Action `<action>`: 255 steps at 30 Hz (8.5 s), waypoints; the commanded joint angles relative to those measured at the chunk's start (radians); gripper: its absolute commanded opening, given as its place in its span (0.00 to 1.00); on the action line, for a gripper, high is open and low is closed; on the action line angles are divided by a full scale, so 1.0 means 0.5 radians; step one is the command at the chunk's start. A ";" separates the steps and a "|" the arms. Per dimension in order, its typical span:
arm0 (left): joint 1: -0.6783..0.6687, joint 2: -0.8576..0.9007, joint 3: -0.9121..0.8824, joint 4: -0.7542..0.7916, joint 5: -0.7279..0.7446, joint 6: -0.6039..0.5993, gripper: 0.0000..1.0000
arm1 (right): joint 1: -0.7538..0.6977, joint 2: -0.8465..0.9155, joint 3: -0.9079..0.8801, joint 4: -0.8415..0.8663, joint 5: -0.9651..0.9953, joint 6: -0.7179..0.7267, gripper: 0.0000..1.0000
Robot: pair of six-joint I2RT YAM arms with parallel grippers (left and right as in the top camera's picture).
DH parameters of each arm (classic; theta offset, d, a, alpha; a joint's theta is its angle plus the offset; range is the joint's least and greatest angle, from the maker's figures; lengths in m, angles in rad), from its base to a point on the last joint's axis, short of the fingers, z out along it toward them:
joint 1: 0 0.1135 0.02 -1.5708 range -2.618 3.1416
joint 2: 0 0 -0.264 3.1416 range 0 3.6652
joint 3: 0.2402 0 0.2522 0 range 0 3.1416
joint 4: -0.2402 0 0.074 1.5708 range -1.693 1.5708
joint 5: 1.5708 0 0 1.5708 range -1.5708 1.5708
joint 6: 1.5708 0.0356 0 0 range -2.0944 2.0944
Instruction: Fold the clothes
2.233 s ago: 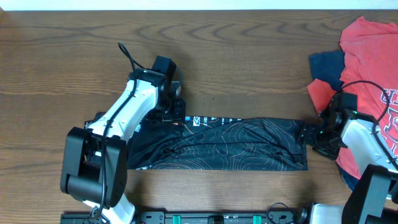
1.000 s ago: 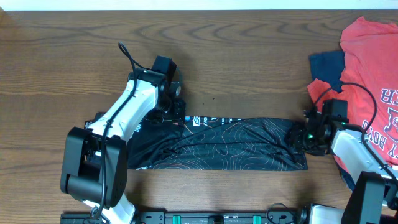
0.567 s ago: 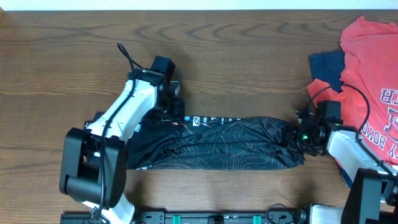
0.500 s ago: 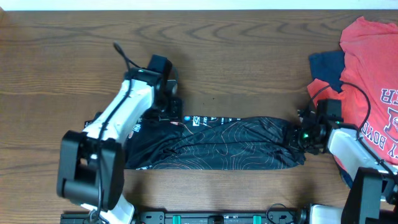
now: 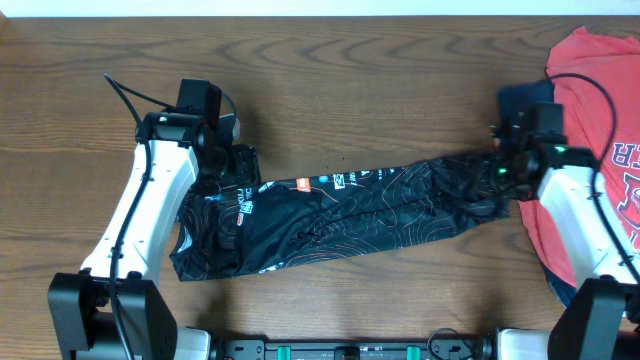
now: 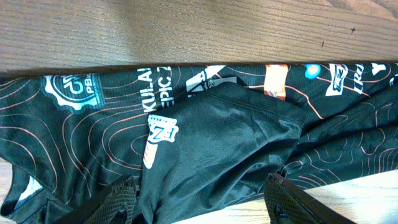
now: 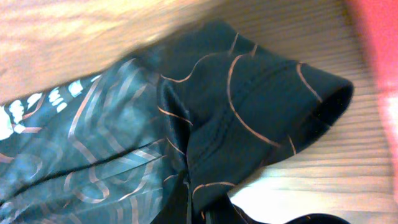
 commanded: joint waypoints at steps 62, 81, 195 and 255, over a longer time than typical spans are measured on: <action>0.007 -0.005 -0.008 -0.066 -0.020 -0.011 0.69 | 1.328 0.387 0.029 0.765 -0.278 0.674 0.23; 0.007 -0.005 -0.008 -0.096 -0.020 -0.011 0.70 | 1.358 0.387 0.029 0.375 -0.153 0.352 0.24; 0.597 0.428 -0.555 0.233 -0.245 0.188 0.98 | 0.584 0.217 0.301 -0.282 0.308 0.054 0.99; 0.740 0.311 -0.682 0.340 -0.225 0.158 0.67 | 0.476 0.217 0.301 -0.320 0.310 0.053 0.99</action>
